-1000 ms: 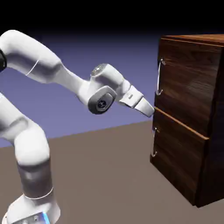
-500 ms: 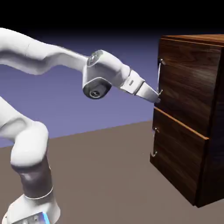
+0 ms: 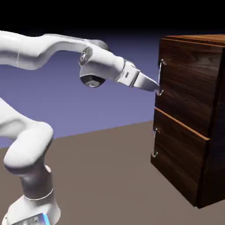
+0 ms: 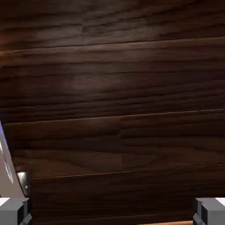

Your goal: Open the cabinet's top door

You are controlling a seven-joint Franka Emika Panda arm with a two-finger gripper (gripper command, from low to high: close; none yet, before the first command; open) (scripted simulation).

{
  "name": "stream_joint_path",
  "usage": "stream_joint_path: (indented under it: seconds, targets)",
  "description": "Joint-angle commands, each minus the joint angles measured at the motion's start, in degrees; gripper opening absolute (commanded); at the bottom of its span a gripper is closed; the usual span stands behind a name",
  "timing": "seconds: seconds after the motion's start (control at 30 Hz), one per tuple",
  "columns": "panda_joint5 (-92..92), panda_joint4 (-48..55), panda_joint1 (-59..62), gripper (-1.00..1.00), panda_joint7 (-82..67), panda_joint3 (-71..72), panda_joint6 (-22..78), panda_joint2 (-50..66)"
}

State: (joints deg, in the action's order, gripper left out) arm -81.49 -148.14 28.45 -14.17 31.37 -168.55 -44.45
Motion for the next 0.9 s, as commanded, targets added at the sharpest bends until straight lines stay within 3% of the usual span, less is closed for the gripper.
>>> stream_joint_path:
  seconds: [0.0,0.87]
  targets:
    - [-2.5,0.4,0.9,0.0,-1.7,1.0,0.2,-0.4]
    - [-67.3,10.6,24.1,0.0,-46.8,25.9,4.5,-9.7]
